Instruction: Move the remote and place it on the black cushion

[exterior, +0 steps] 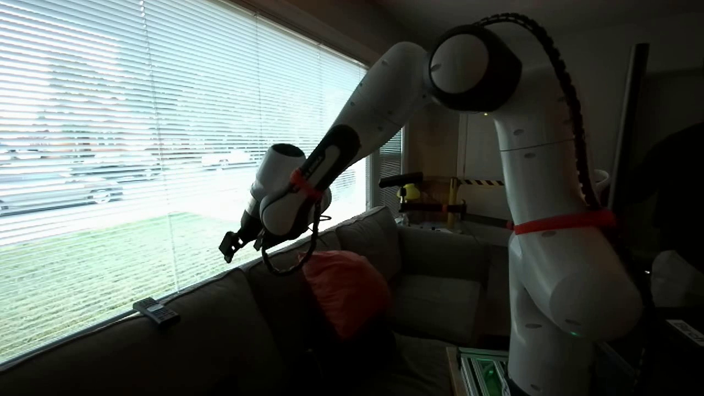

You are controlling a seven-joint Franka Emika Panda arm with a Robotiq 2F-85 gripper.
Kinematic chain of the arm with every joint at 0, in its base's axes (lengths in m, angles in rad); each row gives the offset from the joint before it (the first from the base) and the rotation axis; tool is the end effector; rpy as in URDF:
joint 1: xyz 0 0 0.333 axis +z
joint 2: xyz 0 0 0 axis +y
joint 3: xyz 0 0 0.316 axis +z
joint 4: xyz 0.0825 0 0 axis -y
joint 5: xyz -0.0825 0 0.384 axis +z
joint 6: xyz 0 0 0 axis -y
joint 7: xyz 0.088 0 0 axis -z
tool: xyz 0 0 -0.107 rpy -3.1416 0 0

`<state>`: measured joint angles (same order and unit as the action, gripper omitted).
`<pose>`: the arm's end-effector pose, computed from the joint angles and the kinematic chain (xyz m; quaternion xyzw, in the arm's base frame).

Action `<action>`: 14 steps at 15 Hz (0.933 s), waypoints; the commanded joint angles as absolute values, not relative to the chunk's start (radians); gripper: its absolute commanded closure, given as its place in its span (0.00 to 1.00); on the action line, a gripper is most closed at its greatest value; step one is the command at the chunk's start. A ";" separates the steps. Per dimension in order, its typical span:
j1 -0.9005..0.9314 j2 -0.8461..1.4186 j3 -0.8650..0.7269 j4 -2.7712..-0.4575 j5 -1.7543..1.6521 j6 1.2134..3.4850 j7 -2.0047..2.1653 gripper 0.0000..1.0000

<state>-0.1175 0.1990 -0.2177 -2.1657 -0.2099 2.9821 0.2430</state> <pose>0.5763 -0.1808 0.3752 0.9351 -0.1719 0.2990 0.0809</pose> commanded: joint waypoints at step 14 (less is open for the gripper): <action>0.005 0.424 -0.288 -1.801 -0.196 2.794 0.488 0.00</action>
